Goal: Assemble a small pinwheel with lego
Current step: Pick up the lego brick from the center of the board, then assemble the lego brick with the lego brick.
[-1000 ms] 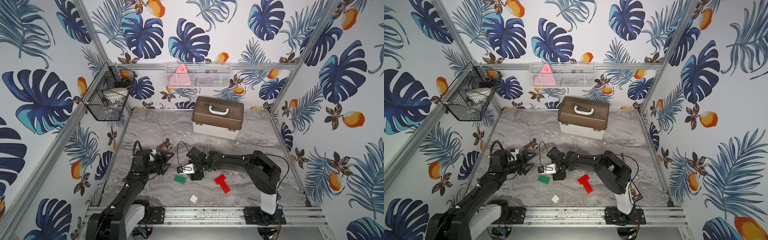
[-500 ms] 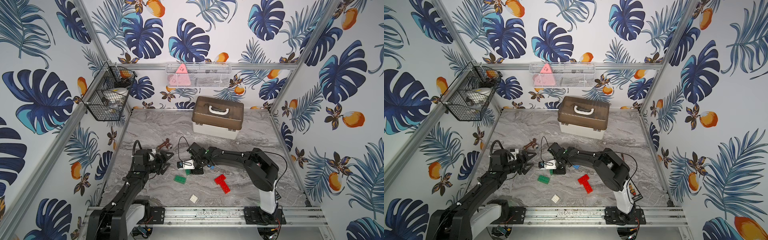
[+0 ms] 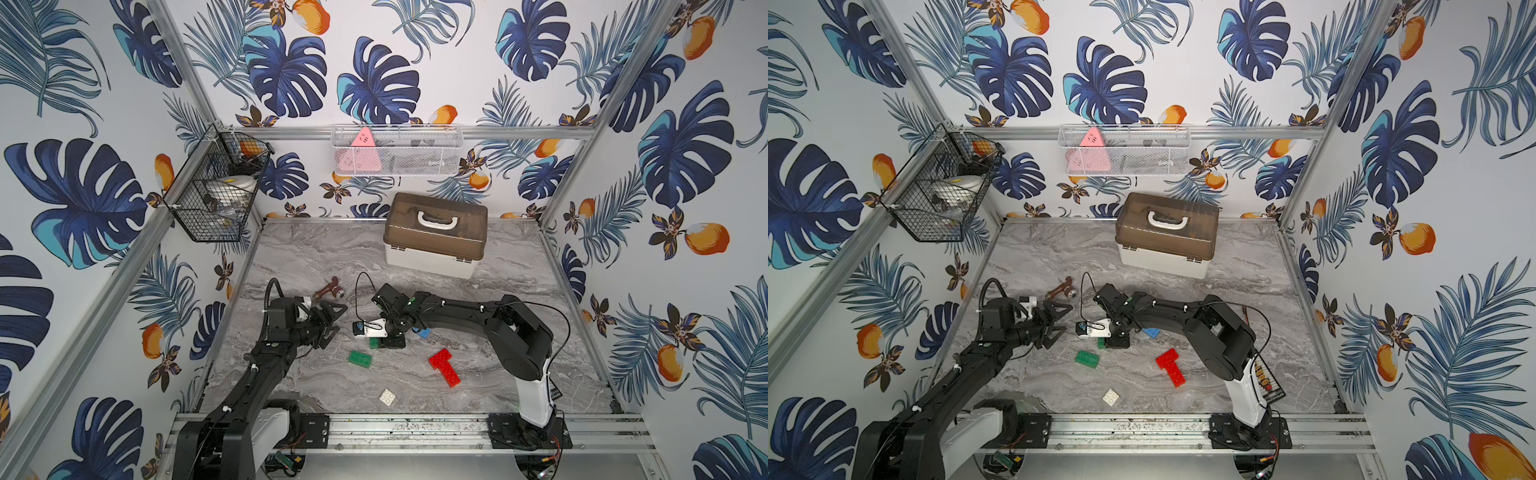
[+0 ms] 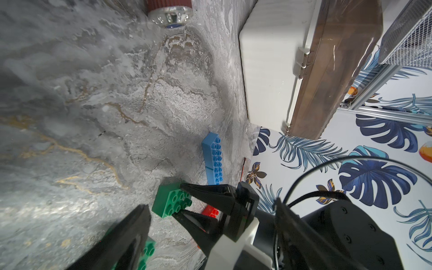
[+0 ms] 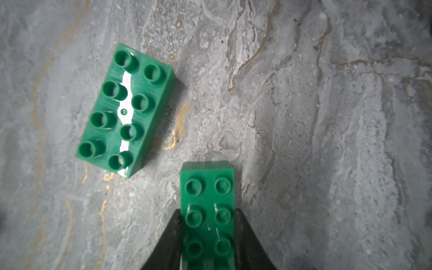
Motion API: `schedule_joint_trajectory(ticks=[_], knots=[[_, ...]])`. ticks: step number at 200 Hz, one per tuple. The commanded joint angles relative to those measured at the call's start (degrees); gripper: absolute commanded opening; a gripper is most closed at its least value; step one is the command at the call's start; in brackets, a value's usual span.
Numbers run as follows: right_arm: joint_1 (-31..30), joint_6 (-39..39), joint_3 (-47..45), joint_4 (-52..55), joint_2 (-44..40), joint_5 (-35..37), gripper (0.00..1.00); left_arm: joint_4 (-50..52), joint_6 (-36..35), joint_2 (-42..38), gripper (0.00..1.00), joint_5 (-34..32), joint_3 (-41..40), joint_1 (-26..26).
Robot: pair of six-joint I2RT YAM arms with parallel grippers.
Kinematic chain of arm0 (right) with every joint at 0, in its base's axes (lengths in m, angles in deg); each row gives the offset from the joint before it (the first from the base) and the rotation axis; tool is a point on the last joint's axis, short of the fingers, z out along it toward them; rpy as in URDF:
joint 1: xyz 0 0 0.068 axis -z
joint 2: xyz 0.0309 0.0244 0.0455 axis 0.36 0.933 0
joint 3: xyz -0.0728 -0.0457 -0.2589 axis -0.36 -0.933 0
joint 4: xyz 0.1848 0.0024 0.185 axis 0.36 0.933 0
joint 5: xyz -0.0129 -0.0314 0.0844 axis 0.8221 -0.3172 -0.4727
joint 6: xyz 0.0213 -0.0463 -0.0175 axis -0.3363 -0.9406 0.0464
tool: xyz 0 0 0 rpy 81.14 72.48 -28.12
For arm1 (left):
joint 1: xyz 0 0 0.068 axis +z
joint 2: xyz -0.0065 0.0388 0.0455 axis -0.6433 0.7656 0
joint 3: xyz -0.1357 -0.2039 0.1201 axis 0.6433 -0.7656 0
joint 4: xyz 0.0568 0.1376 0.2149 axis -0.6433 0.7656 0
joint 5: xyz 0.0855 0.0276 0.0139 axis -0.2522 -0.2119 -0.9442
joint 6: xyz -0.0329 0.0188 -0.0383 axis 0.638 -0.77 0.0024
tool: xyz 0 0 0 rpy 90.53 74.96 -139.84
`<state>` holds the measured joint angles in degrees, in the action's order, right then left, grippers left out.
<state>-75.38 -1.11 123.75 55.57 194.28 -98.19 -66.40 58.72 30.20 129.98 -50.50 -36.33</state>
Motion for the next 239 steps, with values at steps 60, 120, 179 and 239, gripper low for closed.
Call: schedule_joint_trajectory(ticks=[60, 120, 179, 239], knots=[[5.09, 19.34, -0.24, 3.18, -7.96, -6.65, 0.19, -1.95, -0.9, 2.5, 0.87, 0.06, 0.06, -0.23], [15.45, 29.61, -8.33, 1.92, -16.18, -8.36, 0.17, -8.97, 2.52, 9.45, 0.85, -6.61, 3.27, -13.63], [16.83, 32.73, -13.66, -2.55, -18.26, 3.64, 0.13, -16.34, 4.06, 21.36, 0.84, -11.54, 8.84, -23.12], [16.84, 32.84, -16.16, -8.31, -16.93, 4.61, 0.1, -18.88, 4.26, 26.29, 0.83, -13.33, 10.75, -26.44]])
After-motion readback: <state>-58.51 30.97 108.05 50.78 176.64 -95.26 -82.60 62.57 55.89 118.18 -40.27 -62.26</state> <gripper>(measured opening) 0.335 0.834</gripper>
